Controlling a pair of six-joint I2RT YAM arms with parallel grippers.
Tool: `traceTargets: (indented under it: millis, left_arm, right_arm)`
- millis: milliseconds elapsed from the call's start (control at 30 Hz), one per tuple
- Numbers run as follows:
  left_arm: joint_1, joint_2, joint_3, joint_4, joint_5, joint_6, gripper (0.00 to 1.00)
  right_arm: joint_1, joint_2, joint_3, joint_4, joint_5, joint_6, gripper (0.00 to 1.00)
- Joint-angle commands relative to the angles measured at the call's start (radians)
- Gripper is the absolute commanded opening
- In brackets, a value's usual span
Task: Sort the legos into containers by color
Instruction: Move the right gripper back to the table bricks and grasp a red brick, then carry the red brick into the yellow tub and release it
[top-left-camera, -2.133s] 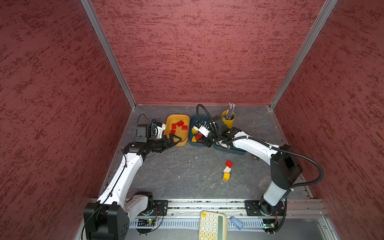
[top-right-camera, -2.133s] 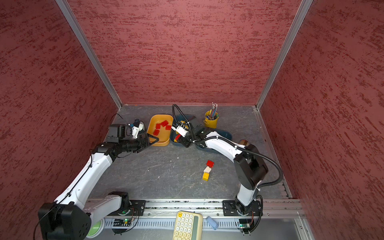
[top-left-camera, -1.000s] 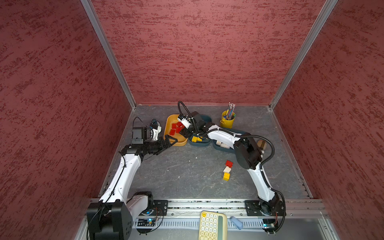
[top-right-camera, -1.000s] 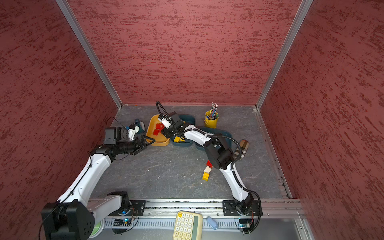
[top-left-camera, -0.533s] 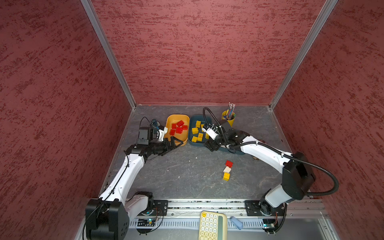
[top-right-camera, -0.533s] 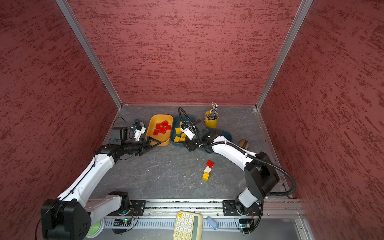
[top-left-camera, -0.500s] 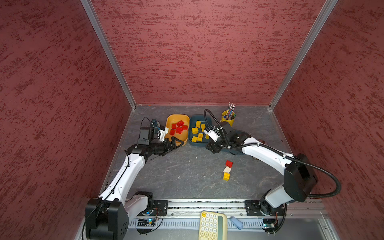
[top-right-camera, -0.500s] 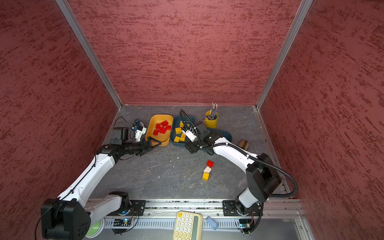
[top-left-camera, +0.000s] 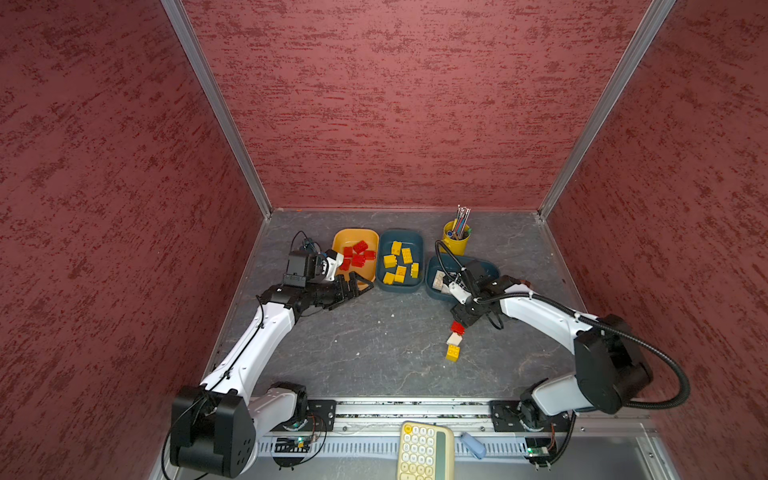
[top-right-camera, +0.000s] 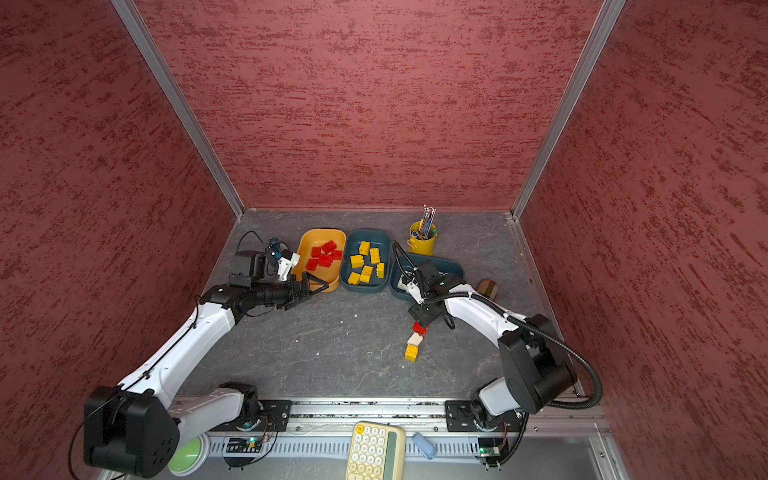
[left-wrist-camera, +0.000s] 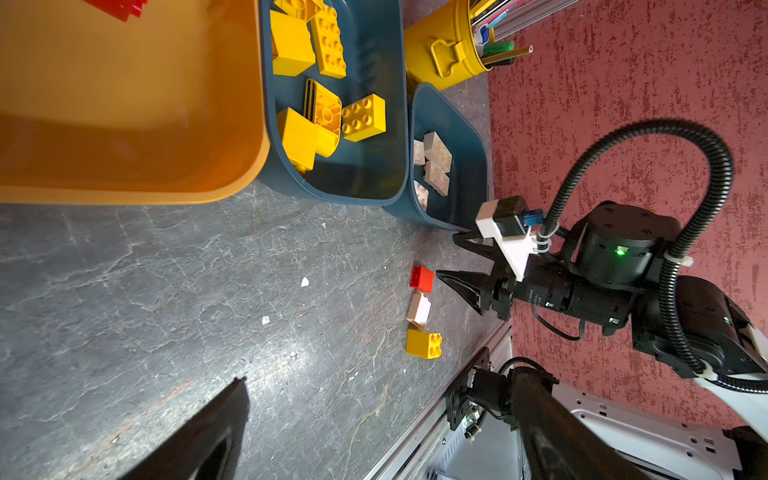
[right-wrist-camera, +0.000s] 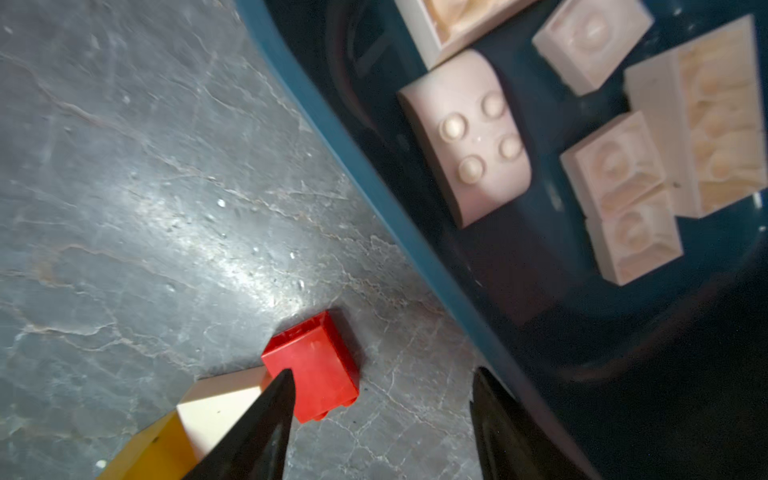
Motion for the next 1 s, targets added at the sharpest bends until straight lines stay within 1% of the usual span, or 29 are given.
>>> traceTargets:
  millis: [0,67,233,333,533,633,867,967]
  left_arm:
    - [-0.005,-0.011,0.026,-0.015,-0.011,0.012,0.99]
    - [-0.005,-0.013,0.026,-0.021,-0.013,0.017,0.99]
    - [-0.004,-0.009,0.026,-0.021,-0.016,0.024,0.99]
    - [-0.004,0.006,0.03,-0.019,-0.014,0.026,0.99]
    - [-0.003,0.013,0.027,-0.013,-0.012,0.029,0.99]
    - [-0.003,0.014,0.026,-0.012,-0.012,0.032,0.99]
    - [-0.002,0.016,0.023,-0.015,-0.014,0.035,0.99]
    - [-0.002,0.018,0.023,-0.013,-0.014,0.036,0.99]
  right_arm:
    - [-0.009,0.035,0.018,-0.031,-0.009,-0.054,0.66]
    - [-0.009,0.033,0.01,-0.034,-0.044,-0.069,0.66]
    - [-0.009,0.027,-0.017,-0.037,-0.068,-0.101,0.62]
    - [-0.009,0.034,-0.022,-0.038,-0.102,-0.115,0.58]
    - [0.005,0.029,-0.037,-0.048,-0.162,-0.135,0.56]
    - [0.01,0.038,-0.041,-0.048,-0.15,-0.137,0.53]
    - [0.017,0.07,-0.038,-0.044,-0.075,-0.135,0.47]
    - [0.018,0.082,-0.036,-0.031,-0.074,-0.139,0.46]
